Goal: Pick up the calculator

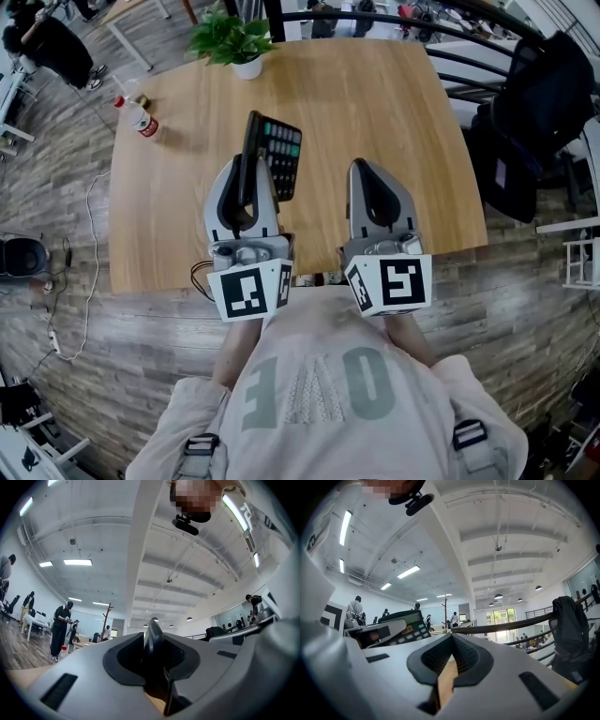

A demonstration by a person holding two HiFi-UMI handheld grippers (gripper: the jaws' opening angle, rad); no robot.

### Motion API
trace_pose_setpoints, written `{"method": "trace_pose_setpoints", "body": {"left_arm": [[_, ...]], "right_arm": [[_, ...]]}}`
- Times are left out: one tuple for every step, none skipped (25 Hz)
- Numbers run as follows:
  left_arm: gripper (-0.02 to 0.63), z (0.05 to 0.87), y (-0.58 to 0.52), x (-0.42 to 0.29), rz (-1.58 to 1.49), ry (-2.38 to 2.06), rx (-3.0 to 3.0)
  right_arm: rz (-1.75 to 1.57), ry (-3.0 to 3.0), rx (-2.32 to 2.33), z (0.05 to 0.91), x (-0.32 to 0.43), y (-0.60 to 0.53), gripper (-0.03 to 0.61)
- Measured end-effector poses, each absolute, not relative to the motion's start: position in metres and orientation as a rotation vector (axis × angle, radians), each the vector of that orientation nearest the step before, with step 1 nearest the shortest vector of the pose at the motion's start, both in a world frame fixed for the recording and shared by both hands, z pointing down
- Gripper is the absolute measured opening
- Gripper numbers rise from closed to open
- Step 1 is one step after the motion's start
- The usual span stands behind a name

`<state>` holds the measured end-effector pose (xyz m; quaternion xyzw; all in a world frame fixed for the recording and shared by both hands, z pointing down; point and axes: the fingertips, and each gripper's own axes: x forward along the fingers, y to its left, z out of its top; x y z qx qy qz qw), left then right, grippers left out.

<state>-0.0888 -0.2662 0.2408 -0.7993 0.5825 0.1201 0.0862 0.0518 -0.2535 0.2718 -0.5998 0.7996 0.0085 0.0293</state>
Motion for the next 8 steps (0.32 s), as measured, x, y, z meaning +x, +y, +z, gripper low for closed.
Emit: {"method": "trace_pose_setpoints", "body": {"left_arm": [[0.084, 0.2391, -0.2662, -0.0871, 0.356, 1.726, -2.379], [0.081, 0.2382, -0.2665, -0.0855, 0.357, 1.719, -2.382], [0.080, 0.2382, -0.2671, -0.0844, 0.359, 1.716, -2.386], [0.080, 0.2387, -0.2677, -0.0835, 0.358, 1.715, -2.389], [0.080, 0.2393, -0.2682, -0.0830, 0.355, 1.716, -2.389], [0.080, 0.2397, -0.2687, -0.0825, 0.351, 1.716, -2.388], [0.080, 0.2399, -0.2691, -0.0820, 0.348, 1.716, -2.388], [0.080, 0.2401, -0.2695, -0.0815, 0.345, 1.716, -2.387]], "right_arm": [[0.024, 2.463, -1.855, 0.2725, 0.0535, -0.2537, 0.018], [0.024, 2.460, -1.859, 0.2730, 0.0549, -0.2539, 0.018], [0.026, 2.459, -1.863, 0.2733, 0.0559, -0.2540, 0.018], [0.031, 2.459, -1.866, 0.2733, 0.0565, -0.2541, 0.018], [0.037, 2.460, -1.869, 0.2731, 0.0568, -0.2544, 0.018], [0.043, 2.461, -1.871, 0.2727, 0.0571, -0.2548, 0.018], [0.050, 2.463, -1.874, 0.2724, 0.0574, -0.2554, 0.018], [0.056, 2.465, -1.876, 0.2720, 0.0577, -0.2559, 0.018]]}}
